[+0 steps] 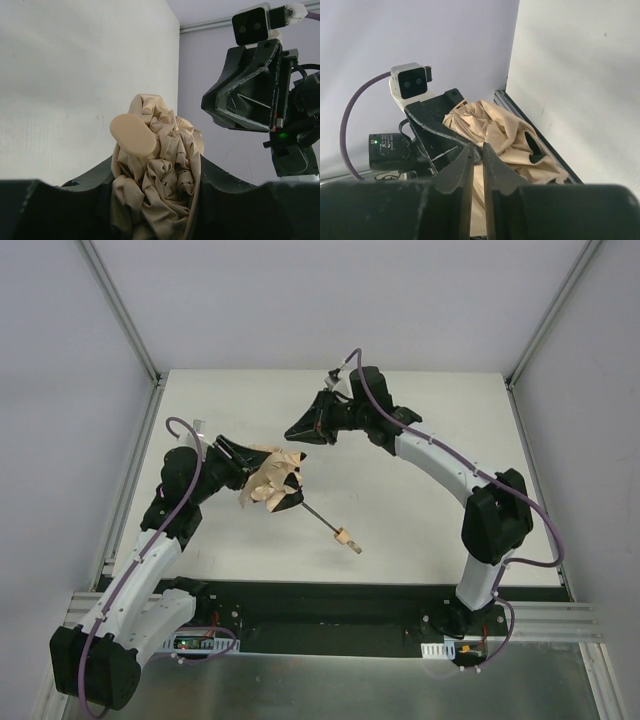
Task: Put away the umbrella
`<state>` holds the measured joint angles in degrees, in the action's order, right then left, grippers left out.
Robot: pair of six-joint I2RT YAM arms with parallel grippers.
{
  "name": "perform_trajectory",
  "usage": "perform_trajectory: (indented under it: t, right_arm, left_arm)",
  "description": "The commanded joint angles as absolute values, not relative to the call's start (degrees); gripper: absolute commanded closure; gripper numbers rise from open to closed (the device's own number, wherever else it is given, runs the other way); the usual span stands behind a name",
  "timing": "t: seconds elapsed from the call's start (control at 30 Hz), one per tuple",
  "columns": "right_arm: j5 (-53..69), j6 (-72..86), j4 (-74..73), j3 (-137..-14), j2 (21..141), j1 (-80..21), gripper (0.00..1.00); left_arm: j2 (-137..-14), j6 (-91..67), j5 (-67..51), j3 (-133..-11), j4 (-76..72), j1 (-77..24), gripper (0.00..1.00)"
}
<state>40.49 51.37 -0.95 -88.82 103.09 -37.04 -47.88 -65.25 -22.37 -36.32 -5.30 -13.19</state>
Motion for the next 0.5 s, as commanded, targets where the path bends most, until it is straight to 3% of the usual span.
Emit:
perform_trajectory:
  t: [0.0,0.23,0.37,0.47]
  right_arm:
    - [42.8,40.81,-8.77,-94.13,100.03,-34.2,0.82]
    - [38.24,3.2,-41.73,-104.5,94.23,-34.1,0.41]
    - [33.76,-4.56,-39.22,-98.63,84.58,-39.79,0.23]
    - [24.21,-7.2,-33.95,-93.01,77.37,-46.91,0.21]
  left_arm:
    - [-47.63,-66.09,-23.29,-39.2,-8.62,-13.8,1.0]
    - [-49.57,-69.25,-22.77,-40.96,-5.63,-13.71,1.0]
    - [-51.76,-68.82,-23.29,-43.06,-2.3,-13.71,1.0]
    - [-52.73,-70.22,-23.29,-43.51,-0.18,-13.71,1.0]
